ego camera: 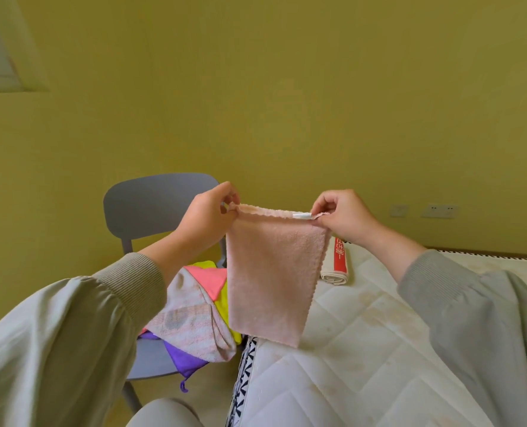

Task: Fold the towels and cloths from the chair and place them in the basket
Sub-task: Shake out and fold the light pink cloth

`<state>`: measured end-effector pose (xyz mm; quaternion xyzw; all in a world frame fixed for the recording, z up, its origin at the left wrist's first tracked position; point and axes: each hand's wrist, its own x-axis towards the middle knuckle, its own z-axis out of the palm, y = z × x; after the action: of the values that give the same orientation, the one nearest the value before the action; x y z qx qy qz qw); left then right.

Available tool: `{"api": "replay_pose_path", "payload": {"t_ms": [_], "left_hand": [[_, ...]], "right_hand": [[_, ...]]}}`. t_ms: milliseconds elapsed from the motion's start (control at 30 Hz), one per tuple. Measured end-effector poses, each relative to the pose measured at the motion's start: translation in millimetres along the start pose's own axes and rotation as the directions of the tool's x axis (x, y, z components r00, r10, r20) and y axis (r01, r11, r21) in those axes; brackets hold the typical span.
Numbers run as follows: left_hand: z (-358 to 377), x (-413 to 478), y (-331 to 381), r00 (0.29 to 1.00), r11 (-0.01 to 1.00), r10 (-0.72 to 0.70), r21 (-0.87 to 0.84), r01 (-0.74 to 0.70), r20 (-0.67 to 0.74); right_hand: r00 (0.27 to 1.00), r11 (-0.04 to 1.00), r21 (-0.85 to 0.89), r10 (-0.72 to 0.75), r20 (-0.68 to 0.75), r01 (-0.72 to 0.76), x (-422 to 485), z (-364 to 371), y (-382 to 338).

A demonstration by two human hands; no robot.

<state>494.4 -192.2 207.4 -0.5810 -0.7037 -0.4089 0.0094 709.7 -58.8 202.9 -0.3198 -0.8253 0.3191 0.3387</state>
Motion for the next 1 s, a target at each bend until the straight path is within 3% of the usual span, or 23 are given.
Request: {"api": "replay_pose_path", "payload": {"t_ms": [367, 567, 733, 1000], "left_hand": [[-10.4, -3.3, 1.8, 0.999, 0.993, 0.028, 0.117, -0.033, 0.041], [-13.4, -5.0, 1.6, 0.999, 0.991, 0.032, 0.133, -0.032, 0.004], [-16.5, -3.5, -0.9, 0.998, 0.990, 0.029, 0.141, -0.020, -0.057], [-18.8, -0.5, 3.5, 0.991, 0.992, 0.059, 0.115, -0.045, -0.122]], "right_hand": [[0.978, 0.983, -0.131, 0.151, 0.145, -0.133, -3.6, -0.3, 5.1], [0.968, 0.979, -0.061, 0.201, 0.148, -0.194, -8.4, 8.9, 5.6], [0.946, 0.956, 0.113, 0.242, 0.217, -0.271, -12.9, 13.5, 7.8], [0.922, 0.939, 0.148, 0.259, 0.288, -0.310, -18.3, 24.3, 11.3]]}}
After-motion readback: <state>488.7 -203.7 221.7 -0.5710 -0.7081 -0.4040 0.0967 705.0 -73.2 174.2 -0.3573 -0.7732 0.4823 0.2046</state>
